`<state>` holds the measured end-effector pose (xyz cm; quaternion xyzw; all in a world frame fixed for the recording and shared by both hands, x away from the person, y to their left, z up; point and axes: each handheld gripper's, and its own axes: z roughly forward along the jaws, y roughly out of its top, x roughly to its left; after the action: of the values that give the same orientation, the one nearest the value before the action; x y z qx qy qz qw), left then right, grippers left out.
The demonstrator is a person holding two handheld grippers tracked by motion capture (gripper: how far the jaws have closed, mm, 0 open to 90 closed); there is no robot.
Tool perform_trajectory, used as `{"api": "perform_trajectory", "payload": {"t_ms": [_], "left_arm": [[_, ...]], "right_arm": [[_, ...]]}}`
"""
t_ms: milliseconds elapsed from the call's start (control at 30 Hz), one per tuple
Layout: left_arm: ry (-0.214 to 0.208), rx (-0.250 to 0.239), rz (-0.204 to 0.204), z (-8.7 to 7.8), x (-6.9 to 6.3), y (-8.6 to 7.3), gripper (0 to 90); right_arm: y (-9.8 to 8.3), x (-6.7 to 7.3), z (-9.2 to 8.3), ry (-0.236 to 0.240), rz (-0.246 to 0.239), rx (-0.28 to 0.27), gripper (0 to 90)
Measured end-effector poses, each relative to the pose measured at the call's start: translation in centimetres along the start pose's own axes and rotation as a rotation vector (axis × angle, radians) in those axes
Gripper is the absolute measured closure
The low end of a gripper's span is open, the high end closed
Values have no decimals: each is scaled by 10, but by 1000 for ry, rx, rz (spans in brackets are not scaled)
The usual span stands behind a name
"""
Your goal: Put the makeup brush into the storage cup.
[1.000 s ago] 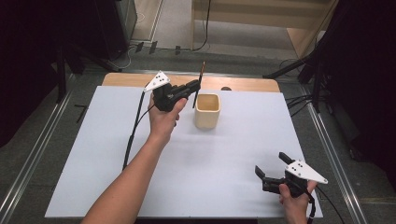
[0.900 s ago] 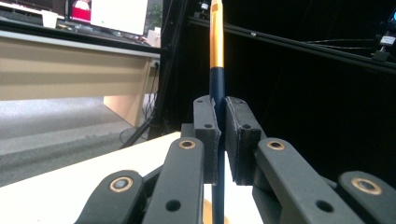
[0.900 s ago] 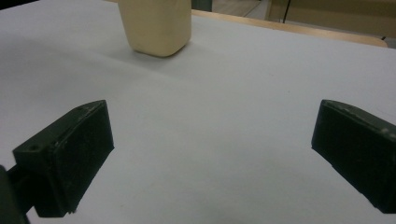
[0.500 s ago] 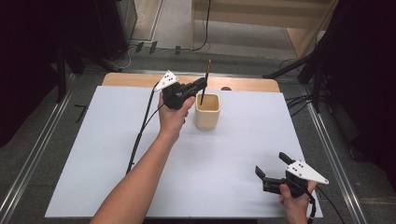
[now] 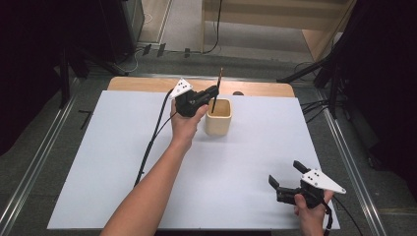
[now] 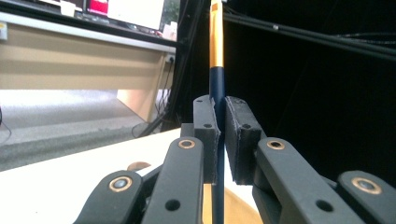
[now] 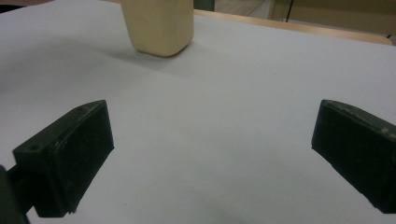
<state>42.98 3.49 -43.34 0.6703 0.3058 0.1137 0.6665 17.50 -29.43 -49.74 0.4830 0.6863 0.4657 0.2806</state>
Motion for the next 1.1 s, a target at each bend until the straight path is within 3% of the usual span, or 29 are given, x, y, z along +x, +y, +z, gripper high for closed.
{"api": "perform_trajectory", "payload": {"t_ms": [300,467,567,667,733,867,933,1100], "left_arm": [[34,75,-1,-5,-1,-10,847],[23,103,13,-11,-1,-8,827],[9,89,20,-15,-4,-4,664],[-10,79,10,-22,-8,2,424],[-10,94,12,-27,-10,5,242],[-38,129,30,-37,-10,5,0],[-52,134,45,-44,-9,2,0],[-30,159,59,-57,-9,-2,0]], "right_arm": [[0,0,-1,-2,-1,0,0],[0,0,-1,-2,1,1,0],[0,0,0,-1,-2,3,0],[0,0,0,-1,0,6,0],[0,0,0,-2,-1,6,0],[0,1,0,-1,-4,7,0],[0,2,0,-1,-5,8,0],[0,2,0,-3,-4,8,0]]}}
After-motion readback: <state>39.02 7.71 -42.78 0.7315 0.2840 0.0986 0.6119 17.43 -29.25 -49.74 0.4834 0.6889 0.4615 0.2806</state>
